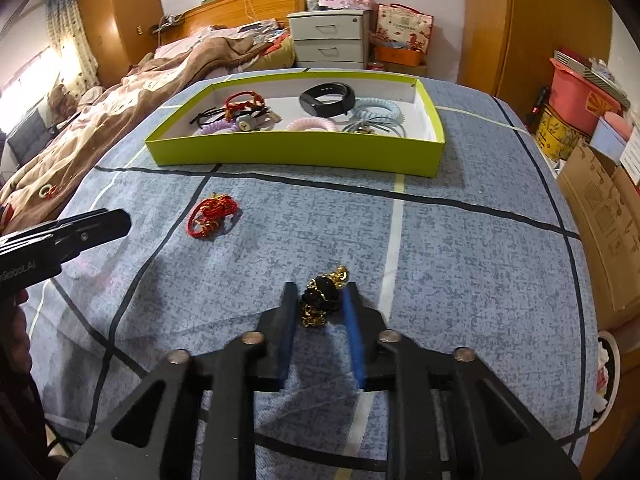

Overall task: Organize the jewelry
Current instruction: 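Grasp the black-and-gold charm cluster with the right gripper, then grasp the red beaded cord with left gripper while right holds the gold charm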

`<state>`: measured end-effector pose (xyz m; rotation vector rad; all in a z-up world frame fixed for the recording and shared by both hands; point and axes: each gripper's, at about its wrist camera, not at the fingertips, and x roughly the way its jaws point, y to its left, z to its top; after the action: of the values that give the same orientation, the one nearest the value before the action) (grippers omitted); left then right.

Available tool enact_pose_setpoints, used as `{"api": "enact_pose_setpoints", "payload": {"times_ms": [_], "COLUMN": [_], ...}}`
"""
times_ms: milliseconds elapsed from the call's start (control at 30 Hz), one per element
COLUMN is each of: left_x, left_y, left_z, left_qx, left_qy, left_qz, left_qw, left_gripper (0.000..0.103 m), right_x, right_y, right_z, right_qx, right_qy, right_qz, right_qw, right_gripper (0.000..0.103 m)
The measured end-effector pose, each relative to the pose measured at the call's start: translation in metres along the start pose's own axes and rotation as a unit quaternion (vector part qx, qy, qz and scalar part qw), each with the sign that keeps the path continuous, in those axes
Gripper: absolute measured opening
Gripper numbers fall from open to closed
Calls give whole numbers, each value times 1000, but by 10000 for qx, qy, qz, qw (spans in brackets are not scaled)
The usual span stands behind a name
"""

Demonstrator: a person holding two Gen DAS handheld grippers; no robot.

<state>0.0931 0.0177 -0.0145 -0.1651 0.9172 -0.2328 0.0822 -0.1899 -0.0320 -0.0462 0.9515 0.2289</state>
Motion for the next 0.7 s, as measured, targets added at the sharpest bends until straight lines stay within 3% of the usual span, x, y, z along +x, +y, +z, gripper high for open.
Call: {"api": "enact_pose_setpoints", "payload": {"times_ms": [567, 700], "left_x": [26, 37], "left_y": [-42, -54], "left_z": [12, 15], "left_qx": [395, 567], "left_qy": [194, 260], "left_qz": [-338, -243], "left_qw": [9985, 9978], "left_gripper": [51, 51], "right_x": [-13, -15], "right_y": [-20, -24], "right_z": [7, 10], "right_qx": [326, 370], "right_qy": [-264, -296], "right_qz": [183, 214], "right_qw": [9990, 9986], "right_gripper": [18, 18]}}
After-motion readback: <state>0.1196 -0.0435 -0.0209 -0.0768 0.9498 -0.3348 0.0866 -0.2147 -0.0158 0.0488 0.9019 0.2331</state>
